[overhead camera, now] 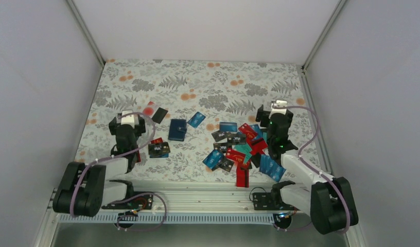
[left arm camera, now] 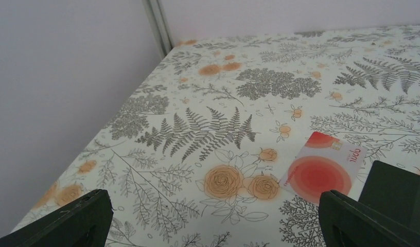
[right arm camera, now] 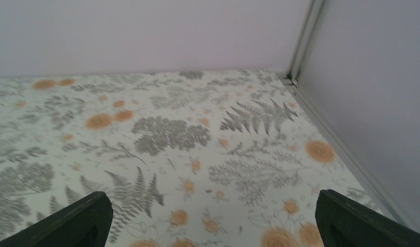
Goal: Put the credit cards into the card holder
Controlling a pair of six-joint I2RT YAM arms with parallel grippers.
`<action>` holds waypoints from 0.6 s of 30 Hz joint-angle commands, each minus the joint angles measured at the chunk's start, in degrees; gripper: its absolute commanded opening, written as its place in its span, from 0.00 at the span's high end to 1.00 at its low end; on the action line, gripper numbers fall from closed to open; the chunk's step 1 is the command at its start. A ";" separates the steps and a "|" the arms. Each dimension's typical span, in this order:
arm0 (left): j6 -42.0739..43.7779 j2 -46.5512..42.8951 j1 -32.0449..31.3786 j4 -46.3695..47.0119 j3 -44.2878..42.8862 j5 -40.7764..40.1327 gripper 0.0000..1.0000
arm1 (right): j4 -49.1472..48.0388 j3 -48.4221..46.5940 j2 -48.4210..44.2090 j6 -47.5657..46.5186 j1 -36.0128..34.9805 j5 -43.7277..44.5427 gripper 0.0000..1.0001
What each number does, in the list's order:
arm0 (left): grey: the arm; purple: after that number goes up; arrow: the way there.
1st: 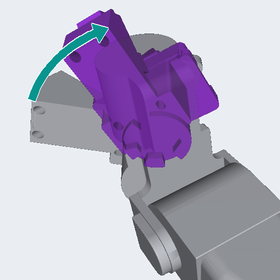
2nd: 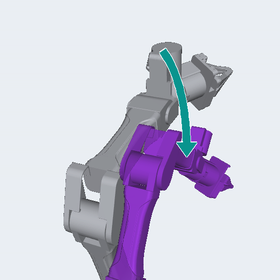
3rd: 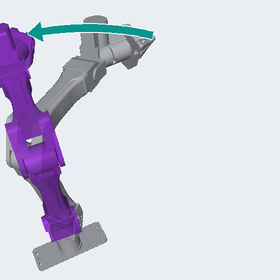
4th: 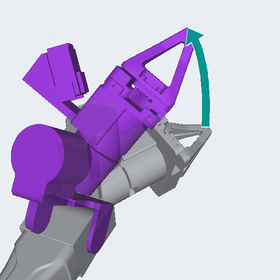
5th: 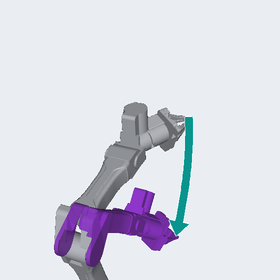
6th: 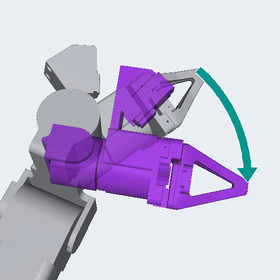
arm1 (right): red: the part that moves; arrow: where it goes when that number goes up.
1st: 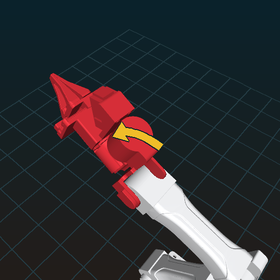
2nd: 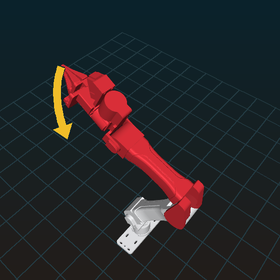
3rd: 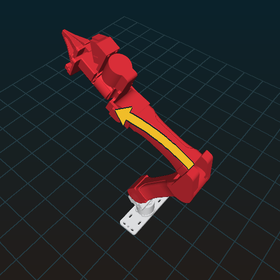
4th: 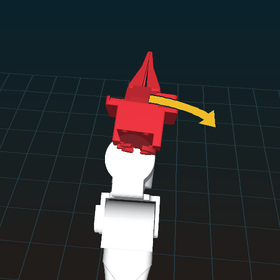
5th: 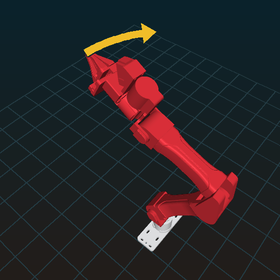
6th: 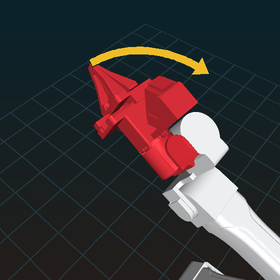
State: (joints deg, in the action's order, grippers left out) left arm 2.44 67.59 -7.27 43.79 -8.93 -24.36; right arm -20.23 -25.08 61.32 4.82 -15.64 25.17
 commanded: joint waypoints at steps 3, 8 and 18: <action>1.47 7.40 3.98 16.91 -2.07 9.51 0.00 | -20.73 8.52 4.69 -2.49 5.24 -2.24 0.00; 1.55 16.78 6.77 24.50 -4.35 15.59 0.00 | -29.73 8.88 13.13 -2.89 10.02 -10.13 0.00; 1.69 21.28 7.90 28.65 -4.31 18.41 0.00 | -44.12 7.54 25.77 -3.62 17.00 -29.42 0.00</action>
State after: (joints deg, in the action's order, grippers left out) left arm 3.90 88.64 0.43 67.99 -12.56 -8.36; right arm -54.85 -17.85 86.21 2.39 0.05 4.10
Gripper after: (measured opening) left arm 0.998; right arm 0.997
